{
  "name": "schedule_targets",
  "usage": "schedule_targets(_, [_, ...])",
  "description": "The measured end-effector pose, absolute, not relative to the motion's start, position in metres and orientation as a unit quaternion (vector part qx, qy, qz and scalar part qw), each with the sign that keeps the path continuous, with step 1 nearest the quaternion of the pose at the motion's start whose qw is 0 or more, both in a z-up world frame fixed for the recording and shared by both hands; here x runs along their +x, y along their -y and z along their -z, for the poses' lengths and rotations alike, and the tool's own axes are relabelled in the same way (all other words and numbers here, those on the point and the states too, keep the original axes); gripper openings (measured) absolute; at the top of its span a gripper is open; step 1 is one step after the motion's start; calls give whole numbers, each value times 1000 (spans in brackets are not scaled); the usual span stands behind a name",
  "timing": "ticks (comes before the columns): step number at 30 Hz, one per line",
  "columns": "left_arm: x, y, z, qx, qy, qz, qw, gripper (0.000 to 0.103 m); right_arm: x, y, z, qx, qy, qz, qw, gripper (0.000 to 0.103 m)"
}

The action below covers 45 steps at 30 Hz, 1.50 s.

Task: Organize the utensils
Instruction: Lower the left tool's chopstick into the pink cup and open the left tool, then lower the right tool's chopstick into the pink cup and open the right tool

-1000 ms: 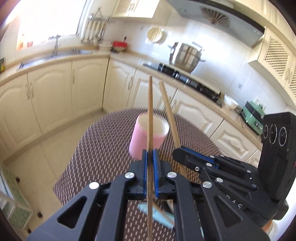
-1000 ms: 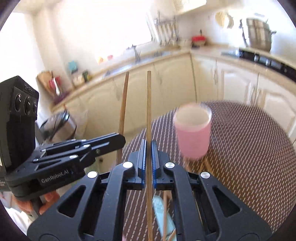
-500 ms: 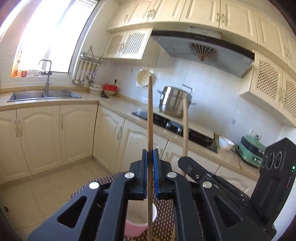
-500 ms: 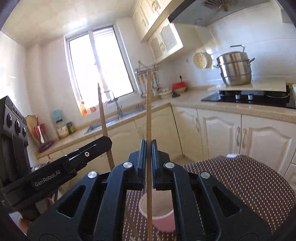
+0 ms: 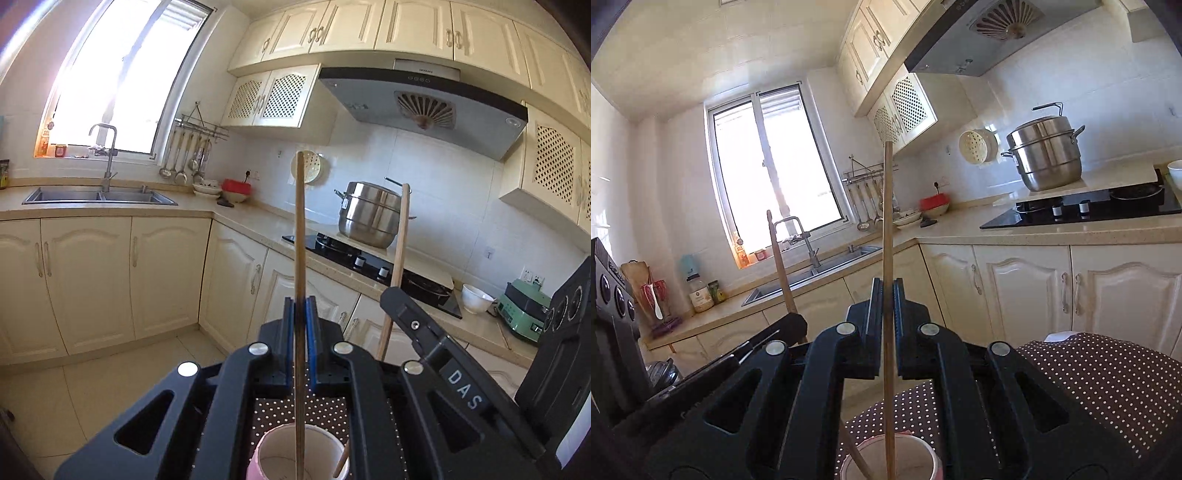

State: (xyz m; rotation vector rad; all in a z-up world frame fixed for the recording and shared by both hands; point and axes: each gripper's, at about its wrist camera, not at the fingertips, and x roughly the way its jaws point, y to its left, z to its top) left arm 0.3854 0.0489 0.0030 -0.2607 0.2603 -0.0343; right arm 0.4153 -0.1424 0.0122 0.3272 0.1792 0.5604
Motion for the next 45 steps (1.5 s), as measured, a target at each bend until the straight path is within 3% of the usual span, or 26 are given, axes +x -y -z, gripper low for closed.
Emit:
schedule_targets(10, [381,-53,24,-110,-170,0,979,8,402,140,8,123,-101,-270,950,6])
schedule_targets(11, [379,-52,24,-104,-171,-2,980,11,399,140,9,118,-102,-268,951,6])
schedule_targets(14, [367,-52,23,-94,-160,-20,983,48,389,144,11,108,-103,-263,953,6])
schedule_targets(15, [362,-51,22,-89,-152,-27,984,54,386,145,11,105,-103,-261,954,6])
schedule_targets(18, [347,-47,18,-62,-133,-47,988,66,378,148,13,96,-102,-253,957,6])
schedule_targets(23, [325,-44,15,-26,-113,-78,990,77,366,151,16,87,-106,-246,960,6])
schedule_targets(39, [286,-50,17,-12,-111,-96,989,81,340,143,34,62,-136,-219,964,7])
schedule_targets(42, [280,-52,16,-14,-112,-97,989,81,334,145,34,63,-139,-214,965,16])
schedule_targets(44, [274,-54,15,-17,-113,-97,989,81,329,145,33,64,-136,-211,966,40])
schedule_targets(45, [271,-54,15,-18,-113,-96,989,81,325,145,32,63,-133,-210,967,45])
